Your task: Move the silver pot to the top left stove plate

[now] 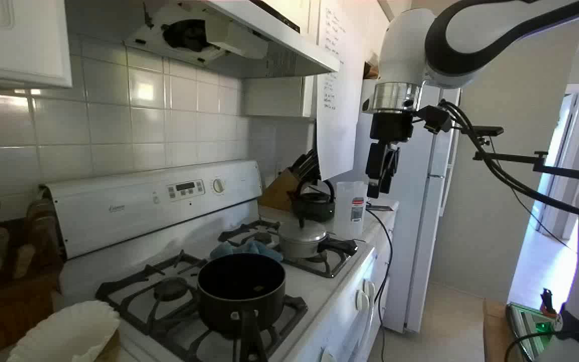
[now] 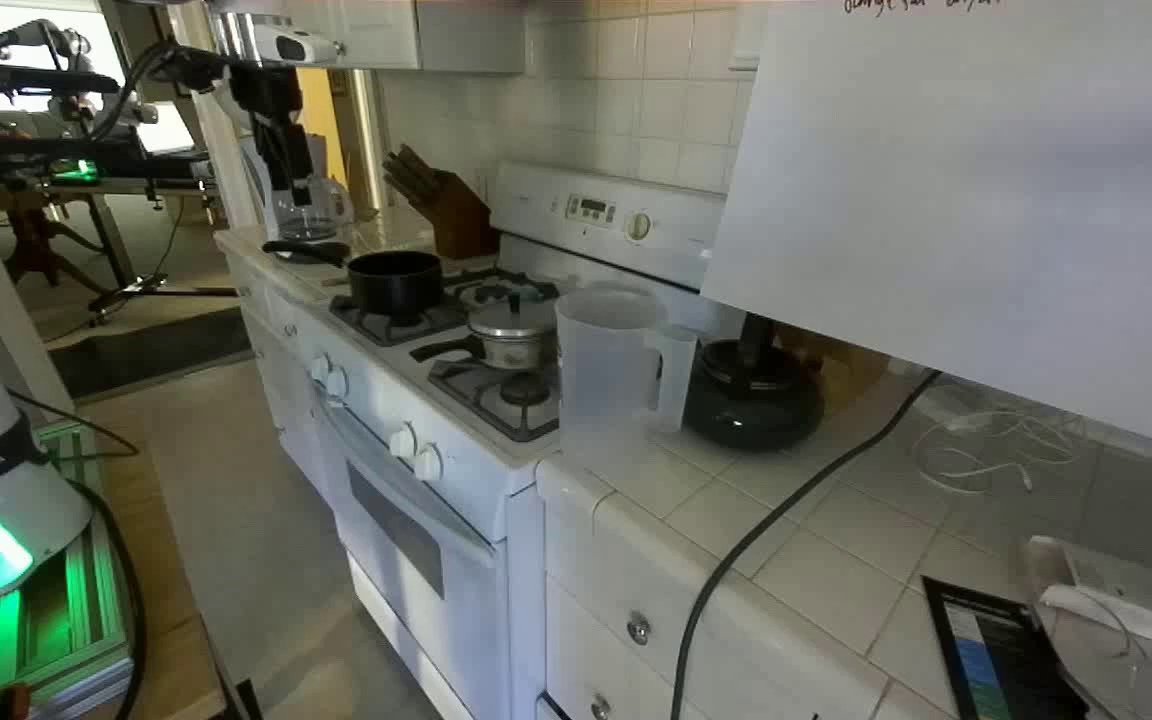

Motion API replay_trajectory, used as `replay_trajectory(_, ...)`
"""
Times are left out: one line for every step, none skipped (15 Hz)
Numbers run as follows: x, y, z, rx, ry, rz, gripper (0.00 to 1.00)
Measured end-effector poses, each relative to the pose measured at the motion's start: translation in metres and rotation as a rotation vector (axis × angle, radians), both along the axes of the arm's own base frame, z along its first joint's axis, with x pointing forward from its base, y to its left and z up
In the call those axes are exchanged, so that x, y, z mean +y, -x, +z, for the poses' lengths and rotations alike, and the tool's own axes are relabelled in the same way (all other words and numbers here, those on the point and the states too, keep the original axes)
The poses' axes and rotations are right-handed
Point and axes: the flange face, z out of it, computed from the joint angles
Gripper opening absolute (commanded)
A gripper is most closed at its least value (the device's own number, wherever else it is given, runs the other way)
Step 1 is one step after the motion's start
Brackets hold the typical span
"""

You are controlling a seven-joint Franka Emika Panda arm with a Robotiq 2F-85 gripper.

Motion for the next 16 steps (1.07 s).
replay_trajectory(0.0, 0.0, 0.0, 0.0, 0.0, 0.0, 1.0)
replay_trajectory(0.0, 0.0, 0.0, 0.0, 0.0, 0.0, 1.0)
replay_trajectory(0.0, 0.0, 0.0, 0.0, 0.0, 0.0, 1.0)
replay_trajectory(0.0, 0.0, 0.0, 0.0, 0.0, 0.0, 1.0)
replay_trajectory(0.0, 0.0, 0.0, 0.0, 0.0, 0.0, 1.0)
replay_trajectory(0.0, 0.0, 0.0, 0.0, 0.0, 0.0, 1.0)
replay_trajectory(0.0, 0.0, 0.0, 0.0, 0.0, 0.0, 1.0)
replay_trajectory(0.0, 0.0, 0.0, 0.0, 0.001, 0.0, 1.0)
replay_trajectory(-0.003, -0.001, 0.0, -0.001, 0.0, -0.003, 1.0)
replay_trajectory(-0.008, -0.003, 0.0, -0.002, -0.004, -0.008, 1.0)
replay_trajectory(-0.017, -0.006, 0.001, -0.009, -0.011, -0.025, 1.0)
replay_trajectory(-0.029, -0.011, 0.001, -0.019, -0.019, -0.047, 1.0)
replay_trajectory(-0.043, -0.015, 0.001, -0.027, -0.03, -0.07, 1.0)
replay_trajectory(-0.06, -0.02, -0.001, -0.033, -0.04, -0.092, 1.0)
replay_trajectory(-0.076, -0.024, -0.003, -0.035, -0.054, -0.111, 1.0)
replay_trajectory(-0.092, -0.028, -0.006, -0.034, -0.066, -0.126, 1.0)
